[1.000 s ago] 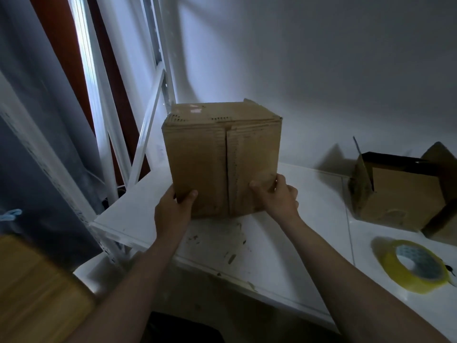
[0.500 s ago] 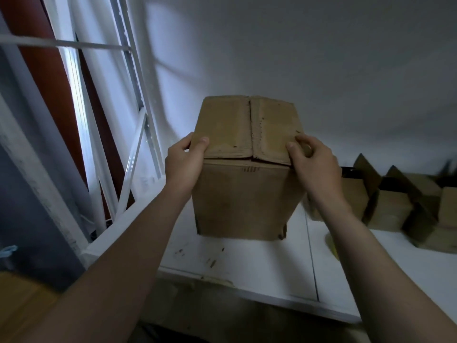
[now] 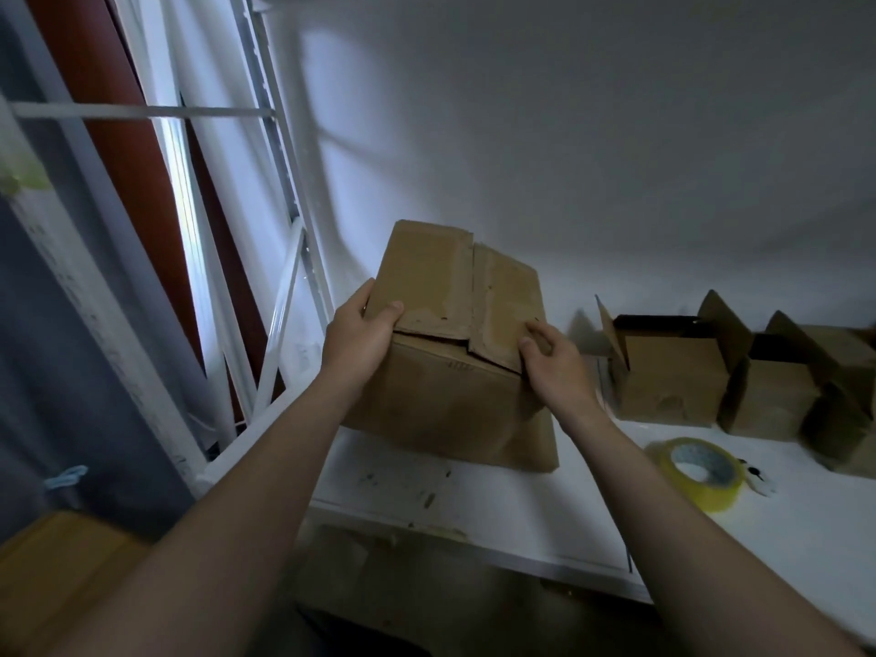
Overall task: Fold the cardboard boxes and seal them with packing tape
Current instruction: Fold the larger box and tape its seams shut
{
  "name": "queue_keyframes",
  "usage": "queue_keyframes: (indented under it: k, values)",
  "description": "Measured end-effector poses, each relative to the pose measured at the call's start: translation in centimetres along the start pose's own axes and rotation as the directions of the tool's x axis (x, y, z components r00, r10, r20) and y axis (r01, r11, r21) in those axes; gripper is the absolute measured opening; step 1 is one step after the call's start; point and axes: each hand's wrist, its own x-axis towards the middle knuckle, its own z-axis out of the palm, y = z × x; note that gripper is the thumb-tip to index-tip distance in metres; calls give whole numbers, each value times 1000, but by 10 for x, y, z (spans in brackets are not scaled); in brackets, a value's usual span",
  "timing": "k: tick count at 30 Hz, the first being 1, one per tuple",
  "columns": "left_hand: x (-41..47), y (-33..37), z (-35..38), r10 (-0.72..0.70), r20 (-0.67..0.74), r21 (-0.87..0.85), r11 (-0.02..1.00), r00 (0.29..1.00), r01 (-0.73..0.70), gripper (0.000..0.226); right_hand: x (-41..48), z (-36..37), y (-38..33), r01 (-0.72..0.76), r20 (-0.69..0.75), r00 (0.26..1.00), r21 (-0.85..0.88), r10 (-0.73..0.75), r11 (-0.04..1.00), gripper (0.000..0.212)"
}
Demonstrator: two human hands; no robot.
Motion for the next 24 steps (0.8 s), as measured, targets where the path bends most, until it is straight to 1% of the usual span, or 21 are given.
queue_keyframes:
  k: [3,5,8,10,12,14,15,17,18,19,20,22,23,24]
  values:
    - [5,-25,8,-49,26,-5,999,998,49,40,10,2,8,9,22,1000,-73,-7,997,44]
    - [7,-40,16,-107,39,3,994,993,107,47,17,2,12,17,63,998,-143,-8,990,45]
    - [9,-58,26,-185,49,69,981,982,182,56,28,2,17,25,122,992,-218,1,976,46]
    - [10,-71,30,-183,45,118,977,982,177,53,33,5,18,44,147,989,-249,-7,968,45]
    - [13,-79,30,-174,56,178,971,983,161,44,41,9,18,79,183,983,-282,-27,956,42]
    - [15,-81,29,-191,78,276,947,979,163,39,51,10,17,107,223,974,-283,-44,953,36]
    - [15,-82,30,-226,91,328,926,970,185,41,58,9,17,124,239,969,-276,-57,953,34]
    - [9,-75,33,-281,126,411,888,951,208,61,67,2,16,155,264,962,-297,-75,942,29]
    - [2,-70,34,-285,155,447,874,946,190,67,69,-3,15,156,275,959,-322,-66,934,29]
    - [-7,-64,35,-261,189,467,872,947,148,65,71,-8,14,167,288,956,-351,-63,921,30]
    - [-17,-58,36,-219,224,458,884,950,95,55,71,-12,11,174,300,953,-404,-50,898,32]
    - [-38,-47,41,-75,279,392,919,957,-42,37,66,-17,5,198,323,946,-559,-8,806,36]
    - [-48,-41,43,-13,317,366,924,948,-110,30,61,-17,1,201,329,944,-625,21,754,44]
    - [-53,-38,46,27,352,343,926,935,-156,25,53,-15,-5,199,337,940,-656,47,729,57]
